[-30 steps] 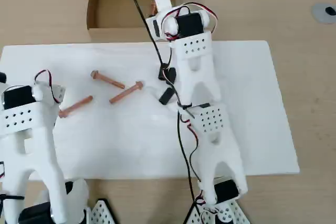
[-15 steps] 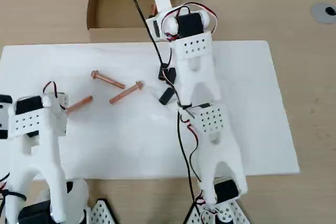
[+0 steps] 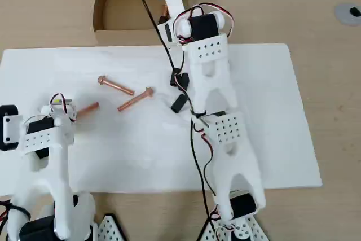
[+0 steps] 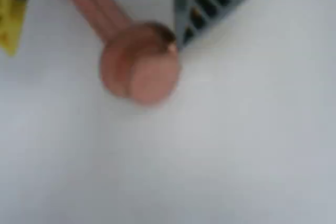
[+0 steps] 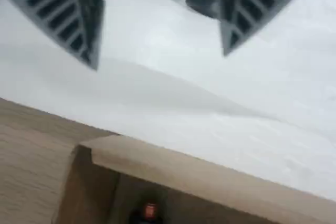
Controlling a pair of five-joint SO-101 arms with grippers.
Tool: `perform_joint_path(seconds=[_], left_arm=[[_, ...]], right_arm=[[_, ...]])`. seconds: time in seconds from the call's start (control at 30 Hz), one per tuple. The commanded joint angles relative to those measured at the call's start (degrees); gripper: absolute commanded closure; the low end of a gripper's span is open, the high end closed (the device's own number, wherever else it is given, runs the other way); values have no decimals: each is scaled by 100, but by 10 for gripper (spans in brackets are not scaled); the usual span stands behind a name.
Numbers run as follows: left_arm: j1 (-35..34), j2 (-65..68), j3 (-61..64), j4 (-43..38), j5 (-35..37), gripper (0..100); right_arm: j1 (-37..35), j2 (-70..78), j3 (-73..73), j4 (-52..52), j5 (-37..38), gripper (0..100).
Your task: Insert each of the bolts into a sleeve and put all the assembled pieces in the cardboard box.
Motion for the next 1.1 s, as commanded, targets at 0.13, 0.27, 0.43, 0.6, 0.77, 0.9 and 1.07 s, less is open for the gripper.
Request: perform_joint_path(seconds=[0.13,0.27,0.43,0.6,0.77,0.9,1.07], left_arm=[[677,-22,167,-343,-9,796],[712,-22,114,-466,-9,796],[132,-22,158,-897,-9,800],[-123,-13,158,-976,-9,800],[53,365,123,-958,-97,800],[167,1305,-457,-659,-167,799],[185,2791,-1952,404,-167,800]], right_arm=[[-110,-576,-312,26,0,811],[-92,-576,-312,26,0,811],[-75,-576,-312,35,0,811],[-75,-576,-312,35,0,811],[-75,-576,-312,35,0,811],[-75,-576,-312,35,0,811],[-75,-576,-312,70,0,811]])
